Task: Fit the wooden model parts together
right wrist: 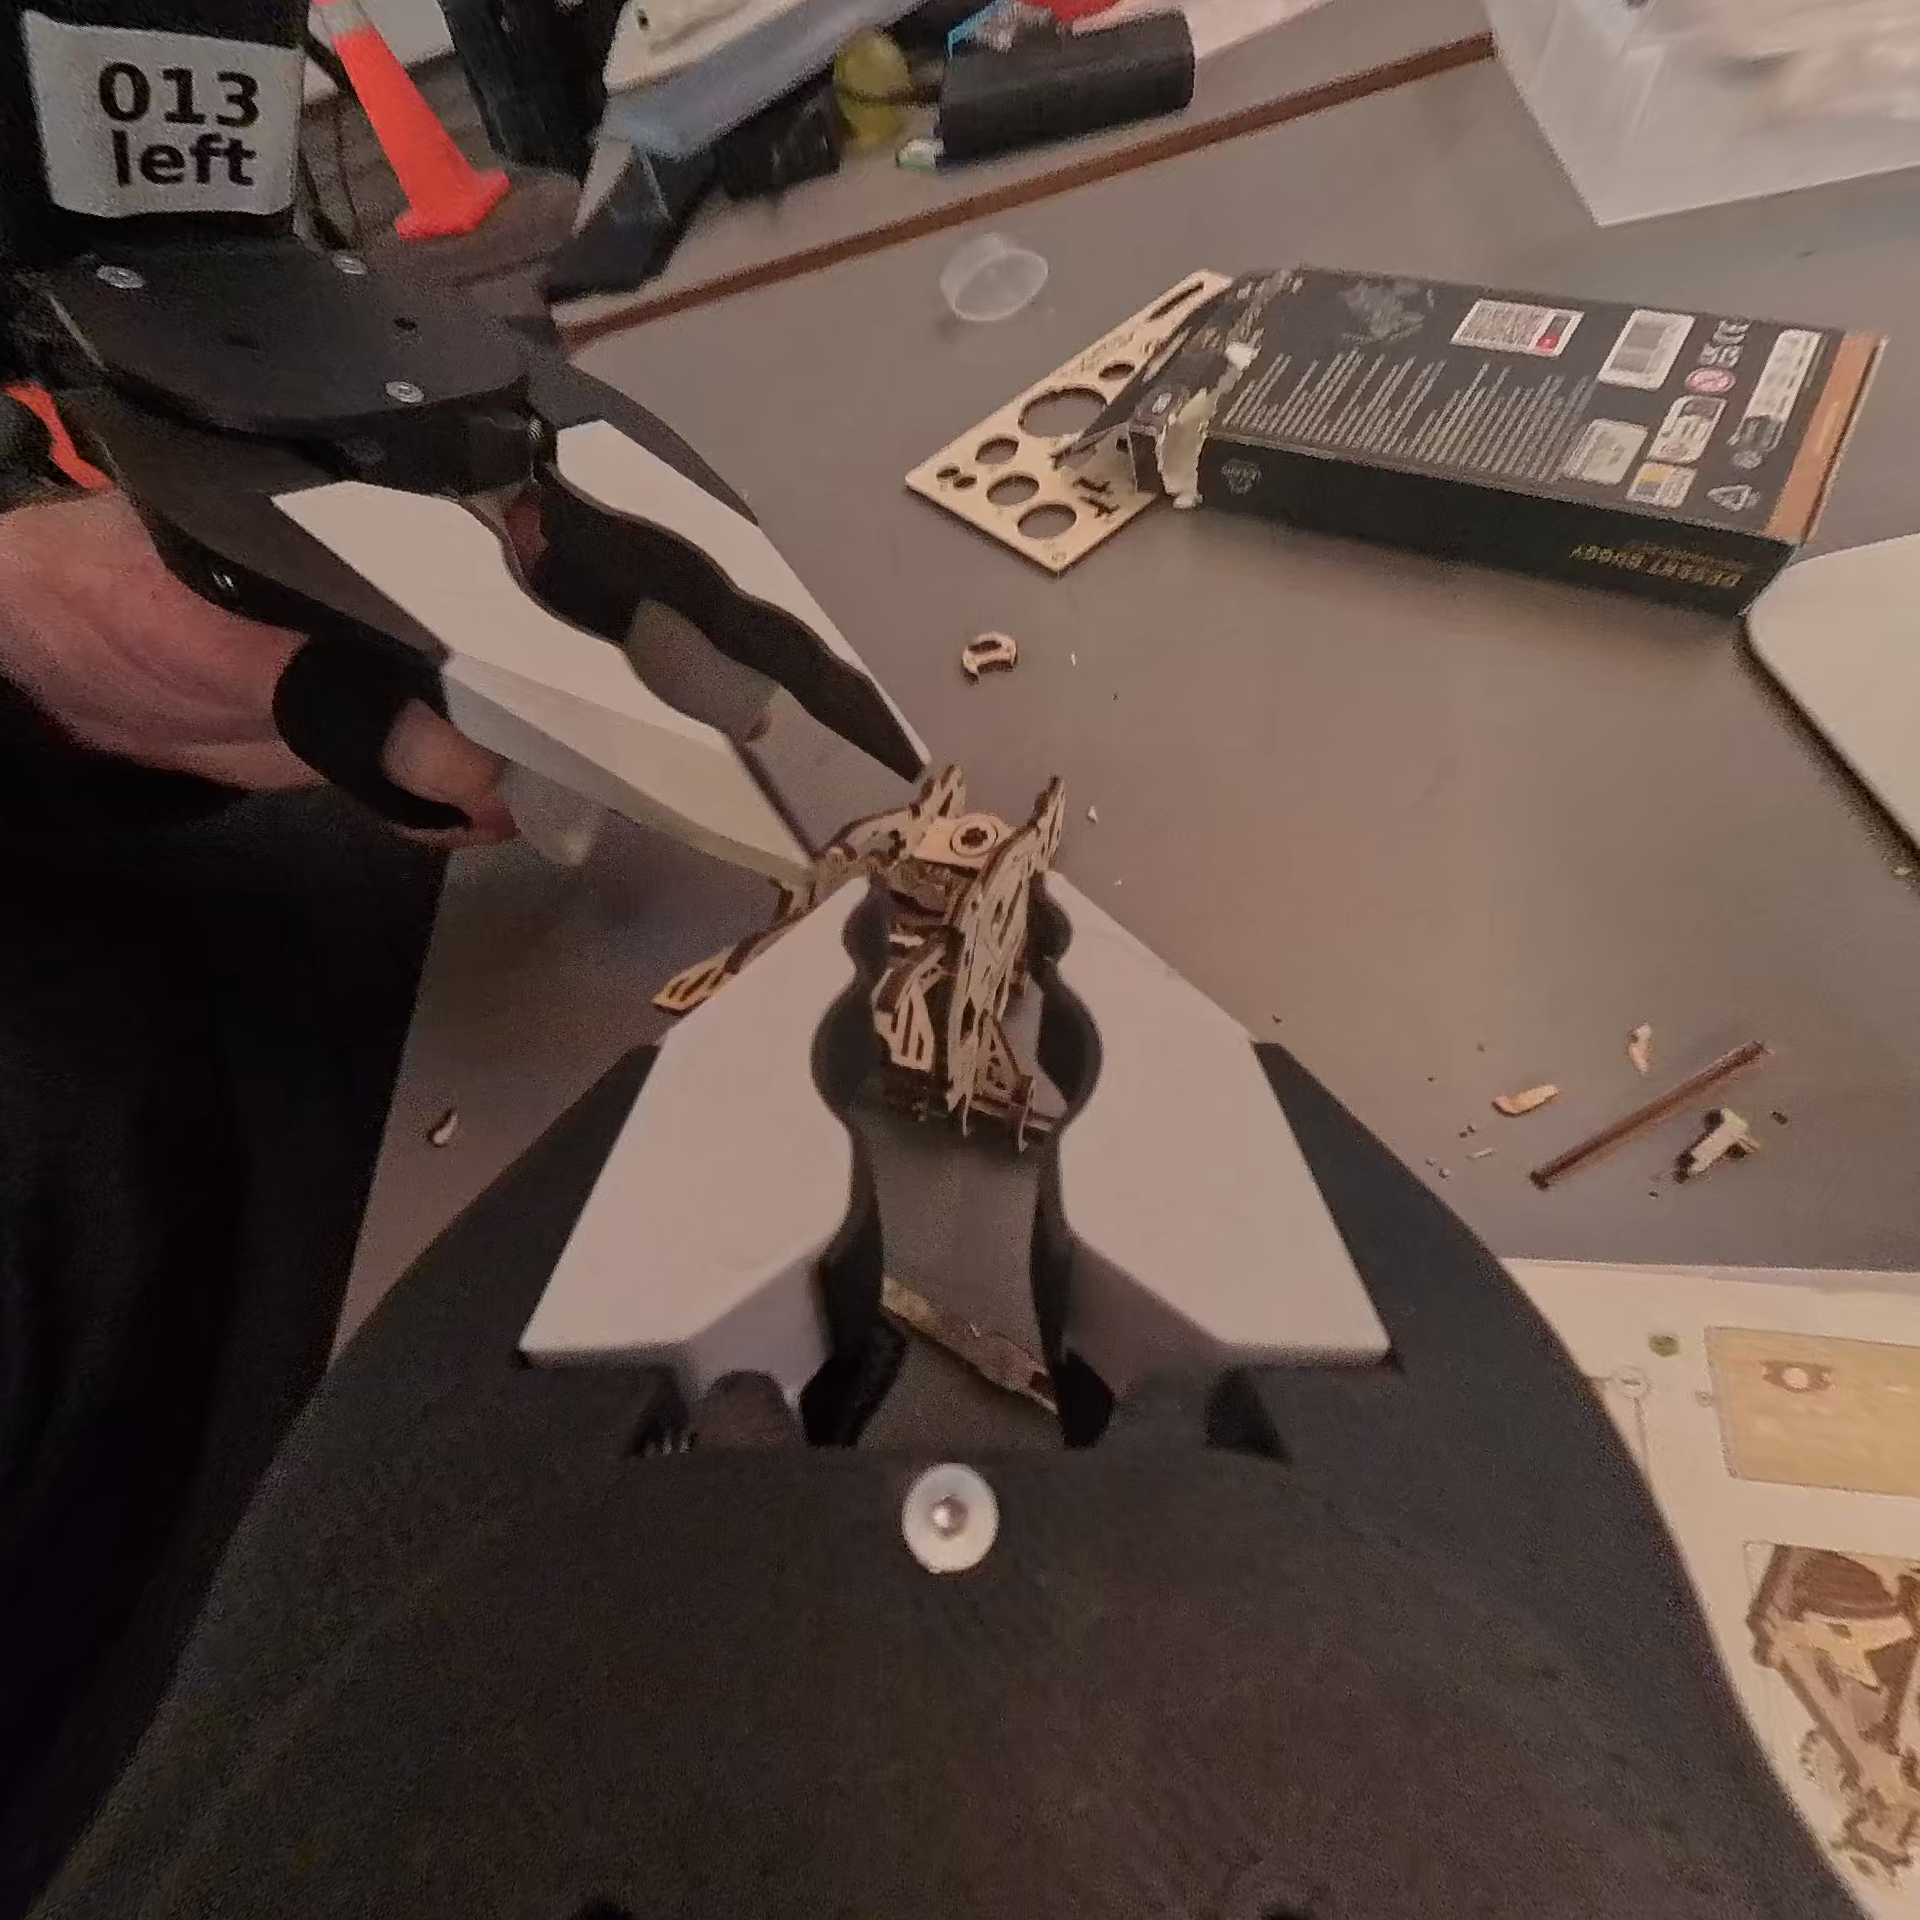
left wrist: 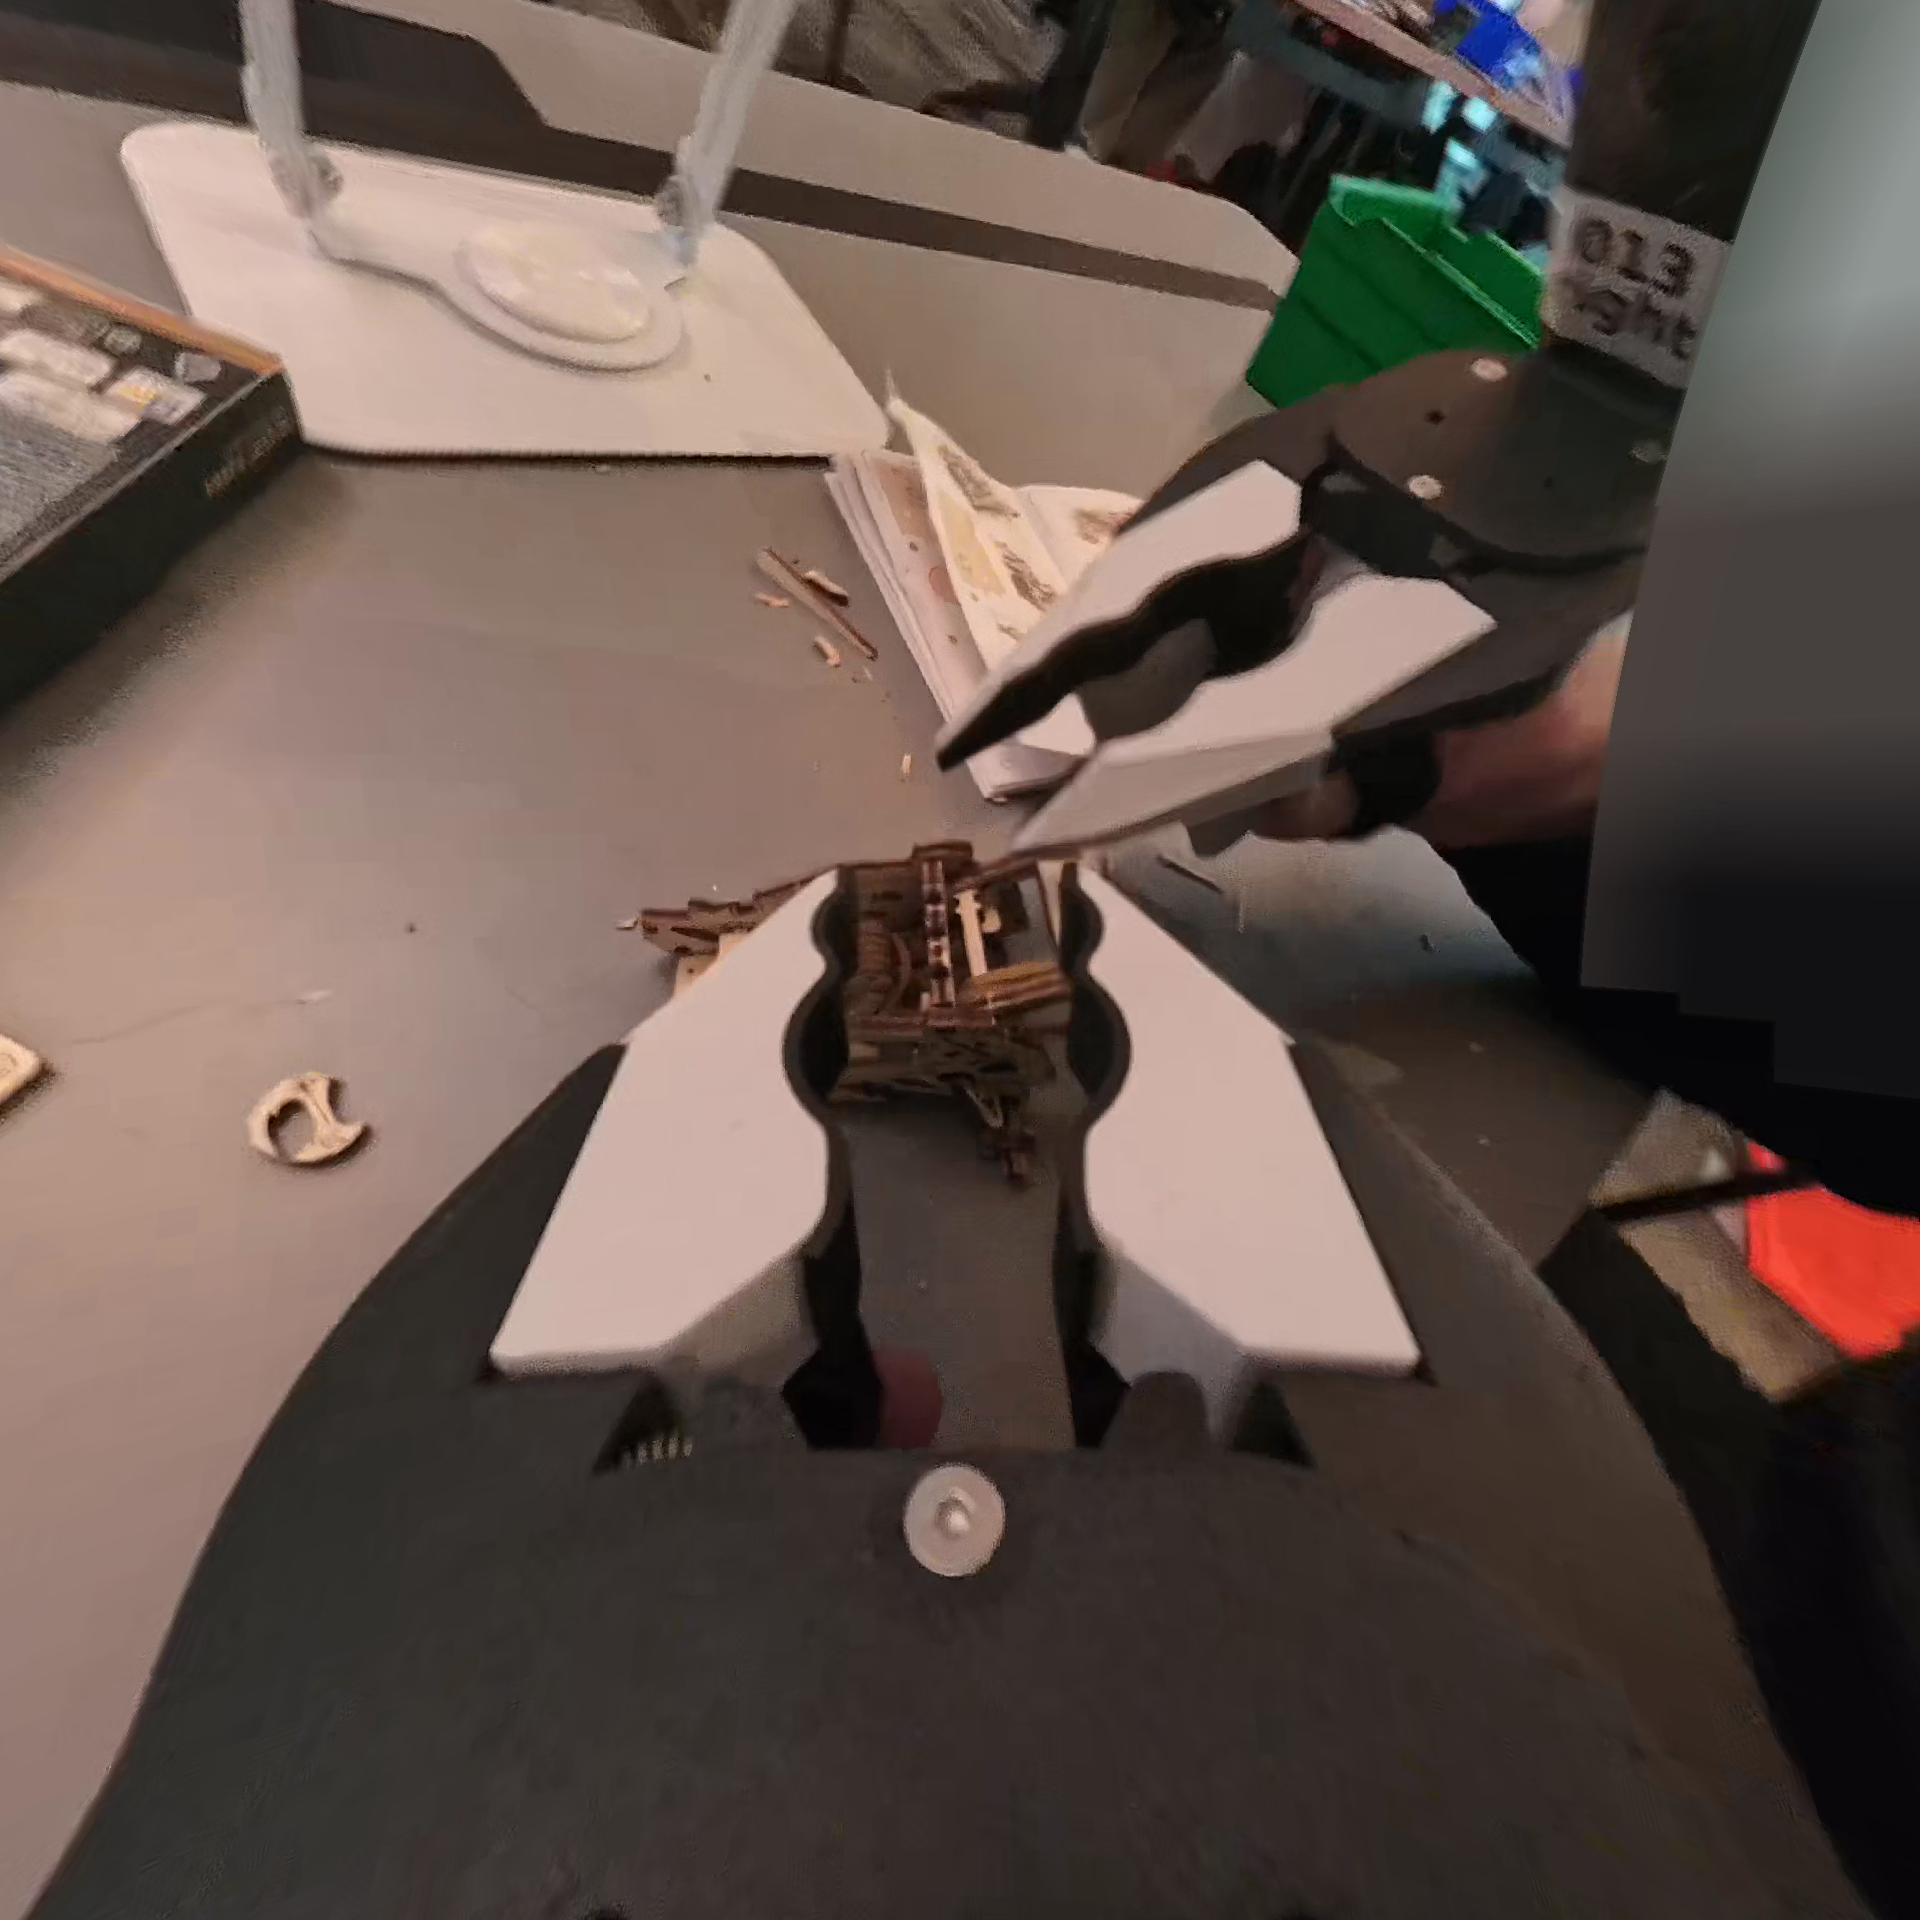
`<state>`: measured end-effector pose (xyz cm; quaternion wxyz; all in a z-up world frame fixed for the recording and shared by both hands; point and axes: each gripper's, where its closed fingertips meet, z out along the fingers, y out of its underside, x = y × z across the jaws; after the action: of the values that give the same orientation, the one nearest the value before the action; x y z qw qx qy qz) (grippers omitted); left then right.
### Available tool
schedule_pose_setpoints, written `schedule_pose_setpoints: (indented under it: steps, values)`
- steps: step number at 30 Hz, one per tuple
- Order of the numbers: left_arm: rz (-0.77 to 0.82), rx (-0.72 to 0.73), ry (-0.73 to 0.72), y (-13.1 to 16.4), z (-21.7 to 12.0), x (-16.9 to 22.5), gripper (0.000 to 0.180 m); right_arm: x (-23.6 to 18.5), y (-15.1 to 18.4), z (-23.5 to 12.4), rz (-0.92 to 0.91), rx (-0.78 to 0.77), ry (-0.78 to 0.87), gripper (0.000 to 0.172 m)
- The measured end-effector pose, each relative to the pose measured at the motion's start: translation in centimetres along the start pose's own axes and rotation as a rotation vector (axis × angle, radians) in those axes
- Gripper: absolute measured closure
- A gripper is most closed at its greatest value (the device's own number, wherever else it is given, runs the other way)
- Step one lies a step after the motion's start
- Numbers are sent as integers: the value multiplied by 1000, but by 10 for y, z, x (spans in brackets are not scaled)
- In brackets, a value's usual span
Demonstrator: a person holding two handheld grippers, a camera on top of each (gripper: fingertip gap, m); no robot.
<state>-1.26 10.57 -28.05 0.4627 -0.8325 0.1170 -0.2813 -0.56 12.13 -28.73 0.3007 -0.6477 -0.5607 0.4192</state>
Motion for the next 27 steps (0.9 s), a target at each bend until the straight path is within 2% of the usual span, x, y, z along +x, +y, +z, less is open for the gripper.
schedule_pose_setpoints:
  steps: [1, 3, 5, 8, 11, 12, 16, 20, 23, 27]
  values:
    - [25, -12, 42, -2, -5, 5, 143, 1, -2, -3, -3, 5, -1, 150]
    - [70, -17, 37, -7, -13, 3, 153, 1, -2, -6, -17, -3, -13, 154]
    - [137, -68, -5, 4, -14, -4, 159, -2, -1, -6, -17, -21, -49, 157]
    - [104, -55, -58, 16, -17, -8, 169, 7, 4, -5, -10, -46, -42, 166]
    - [97, -31, -99, 25, -19, -12, 172, 11, 7, -3, 18, -53, -68, 167]
    - [94, -14, -97, 25, -19, -10, 171, 11, 7, -3, 18, -53, -74, 162]
    - [220, -25, -125, 28, -13, -6, 155, 3, 7, -6, 49, -52, -128, 142]
    - [391, -73, -95, 21, -15, -7, 136, -12, 11, -15, -40, -76, -82, 104]
    - [607, -145, -20, 14, -14, -9, 116, -25, 21, -6, -90, -122, -29, 90]
    - [844, -273, 107, 17, -4, -13, 102, -28, 33, 11, -116, -137, 70, 83]
